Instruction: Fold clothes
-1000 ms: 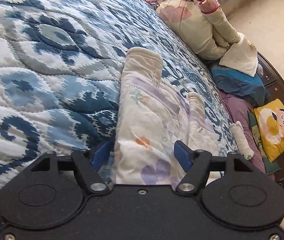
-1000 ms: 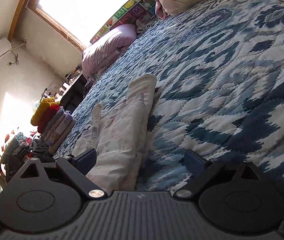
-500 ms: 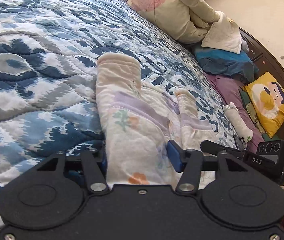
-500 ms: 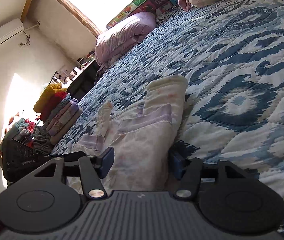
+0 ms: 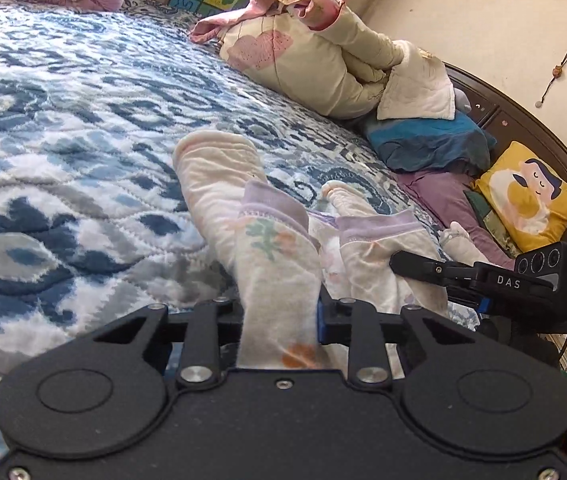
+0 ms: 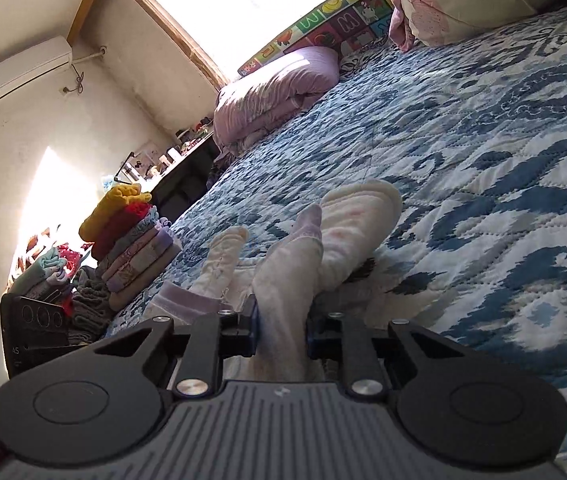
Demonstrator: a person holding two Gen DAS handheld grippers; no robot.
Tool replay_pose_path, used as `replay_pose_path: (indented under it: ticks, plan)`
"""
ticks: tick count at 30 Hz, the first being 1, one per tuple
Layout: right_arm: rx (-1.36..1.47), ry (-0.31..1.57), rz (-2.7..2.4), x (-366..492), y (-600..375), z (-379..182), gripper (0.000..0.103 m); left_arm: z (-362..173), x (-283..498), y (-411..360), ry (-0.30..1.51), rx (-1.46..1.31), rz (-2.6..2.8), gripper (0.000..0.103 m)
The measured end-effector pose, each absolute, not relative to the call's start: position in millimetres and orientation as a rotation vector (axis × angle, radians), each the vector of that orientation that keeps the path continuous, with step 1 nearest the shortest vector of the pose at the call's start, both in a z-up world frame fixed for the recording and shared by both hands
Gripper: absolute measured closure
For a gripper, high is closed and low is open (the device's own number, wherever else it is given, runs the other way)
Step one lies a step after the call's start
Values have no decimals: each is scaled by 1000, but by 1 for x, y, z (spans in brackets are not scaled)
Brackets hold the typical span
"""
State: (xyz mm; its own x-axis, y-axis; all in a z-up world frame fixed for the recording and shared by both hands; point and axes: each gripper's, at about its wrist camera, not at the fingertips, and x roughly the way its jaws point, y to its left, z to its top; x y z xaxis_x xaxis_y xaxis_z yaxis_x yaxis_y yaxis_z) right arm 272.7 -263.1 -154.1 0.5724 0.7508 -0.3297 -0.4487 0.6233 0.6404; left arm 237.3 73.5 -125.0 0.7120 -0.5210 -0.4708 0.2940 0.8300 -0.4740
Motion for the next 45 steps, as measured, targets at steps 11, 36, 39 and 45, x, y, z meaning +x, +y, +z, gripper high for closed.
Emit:
replay_pose_path:
  ticks: [11,36,39,45]
  plan:
    - [563,405,593,362,-257,-115,54,-119,338,103,500,-428,-250,39]
    - [423,656,514,377,-234,-165,83,-150,345,119,655,-508,-226,85]
    - [424,641,518,377,-235,-163,94,-146,343,117,639,-483,-237,93]
    - [430,582,539,371,-240,-150,96,-138,339,119,609,-482,-247,97]
